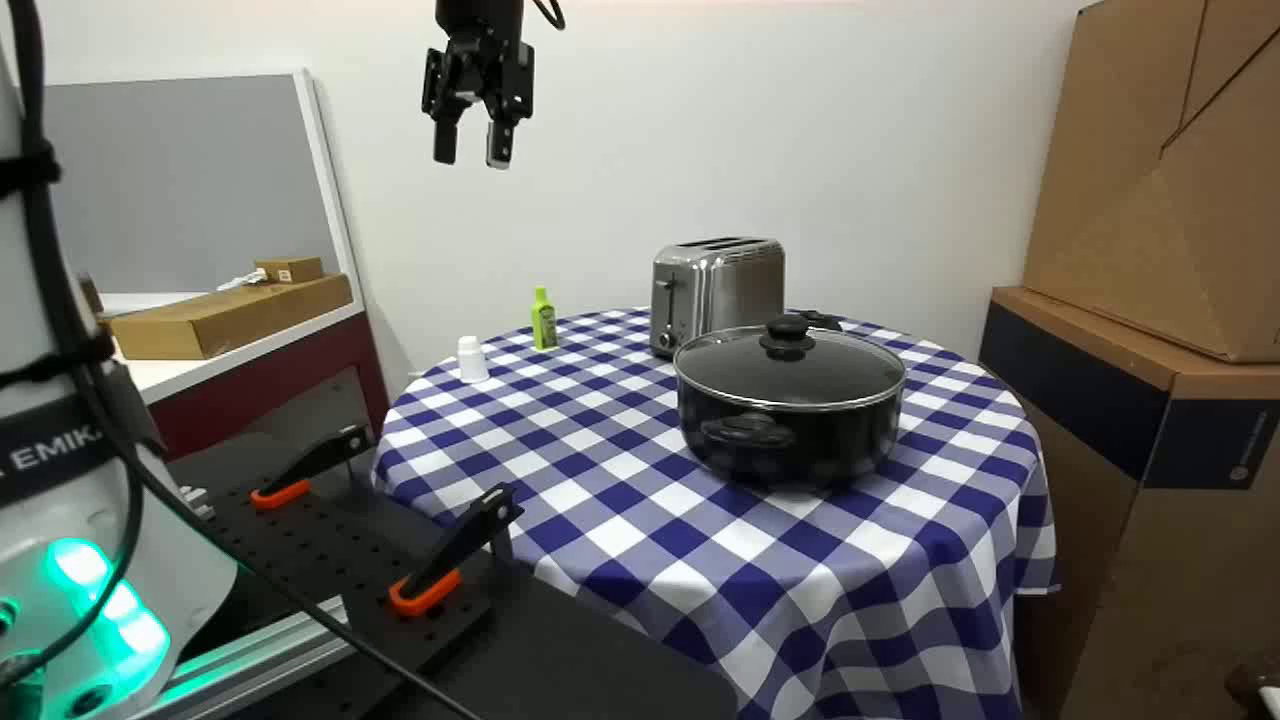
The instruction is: Remove the lid from the pot.
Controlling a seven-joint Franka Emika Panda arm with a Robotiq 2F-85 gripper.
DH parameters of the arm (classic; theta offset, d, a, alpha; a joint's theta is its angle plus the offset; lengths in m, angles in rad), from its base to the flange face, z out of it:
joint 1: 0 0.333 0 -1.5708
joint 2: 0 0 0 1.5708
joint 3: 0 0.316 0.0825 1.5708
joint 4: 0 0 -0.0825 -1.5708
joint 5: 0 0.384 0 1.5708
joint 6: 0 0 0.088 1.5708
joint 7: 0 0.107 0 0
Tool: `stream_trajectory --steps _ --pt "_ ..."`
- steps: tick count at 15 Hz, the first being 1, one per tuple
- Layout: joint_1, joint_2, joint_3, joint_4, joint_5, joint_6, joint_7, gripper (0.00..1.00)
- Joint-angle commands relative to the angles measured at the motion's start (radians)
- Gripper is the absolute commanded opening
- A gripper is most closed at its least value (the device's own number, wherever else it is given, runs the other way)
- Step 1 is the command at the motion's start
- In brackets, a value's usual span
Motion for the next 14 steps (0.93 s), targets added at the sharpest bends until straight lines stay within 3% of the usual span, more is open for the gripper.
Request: stream_trajectory --steps 1,7,12,14 --pt "-0.003 0.0 0.002 0.001 0.001 -0.001 -0.001 1.0" --pt "-0.088 0.048 -0.024 -0.008 -0.117 0.188 0.082 1.0" --pt "-0.159 0.121 -0.134 -0.013 -0.017 0.396 0.059 1.0" --pt "-0.2 0.154 -0.166 -0.016 -0.032 0.451 0.083 1.0"
